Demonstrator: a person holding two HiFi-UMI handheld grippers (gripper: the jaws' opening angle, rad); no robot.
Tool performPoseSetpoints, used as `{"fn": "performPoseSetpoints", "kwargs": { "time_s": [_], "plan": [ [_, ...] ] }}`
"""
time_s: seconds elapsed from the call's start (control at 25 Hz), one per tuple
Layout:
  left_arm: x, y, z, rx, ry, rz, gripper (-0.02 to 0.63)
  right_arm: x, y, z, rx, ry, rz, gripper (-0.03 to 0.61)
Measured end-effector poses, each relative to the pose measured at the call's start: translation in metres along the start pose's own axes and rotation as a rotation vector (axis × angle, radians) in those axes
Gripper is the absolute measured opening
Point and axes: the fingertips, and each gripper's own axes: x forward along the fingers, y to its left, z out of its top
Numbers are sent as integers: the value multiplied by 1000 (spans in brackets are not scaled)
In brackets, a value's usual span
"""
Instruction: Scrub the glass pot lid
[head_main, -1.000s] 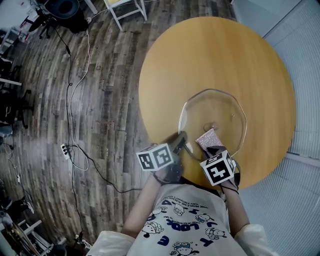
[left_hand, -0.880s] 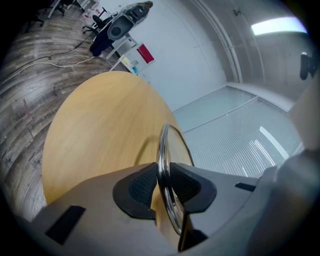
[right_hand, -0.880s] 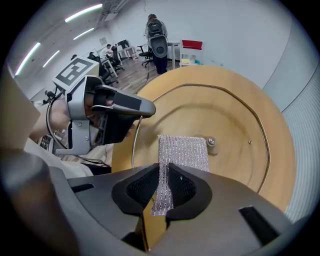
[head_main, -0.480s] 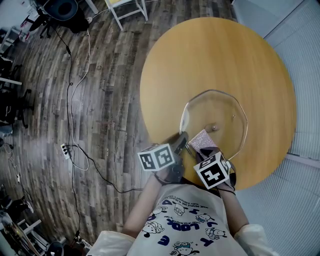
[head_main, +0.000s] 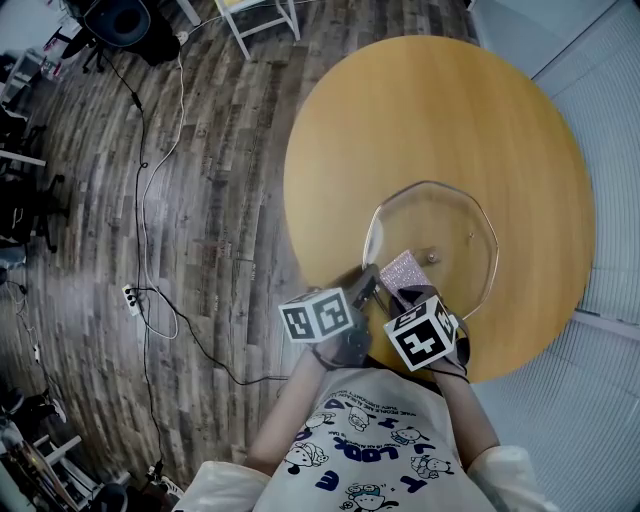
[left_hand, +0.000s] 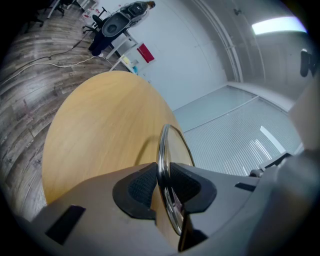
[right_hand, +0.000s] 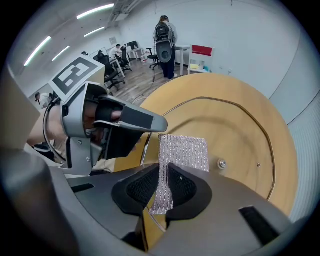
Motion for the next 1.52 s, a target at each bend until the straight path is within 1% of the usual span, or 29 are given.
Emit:
{"fn": "performPoseSetpoints", "kwargs": {
  "time_s": [0.36, 0.6, 0.76, 1.0, 1.16, 1.52],
  "plan": [
    [3, 0, 0, -13, -2, -10, 86, 7, -19, 18, -4, -26, -17, 63],
    [3, 1, -2, -2, 5, 7, 86, 10, -32, 27, -19, -39, -15, 63],
    [6, 1, 1, -9, -2, 1, 86, 14, -39, 37, -10, -54, -16, 64],
    [3, 1, 3, -2, 1, 12, 86, 15, -46, 50, -21, -74, -44, 64],
    [3, 0, 2, -2, 2, 6, 86, 16, -51, 55, -20, -88, -60, 63],
    [4, -1, -2, -1, 8, 1, 86, 20, -72, 62, -46, -100, -139, 64]
  ]
}}
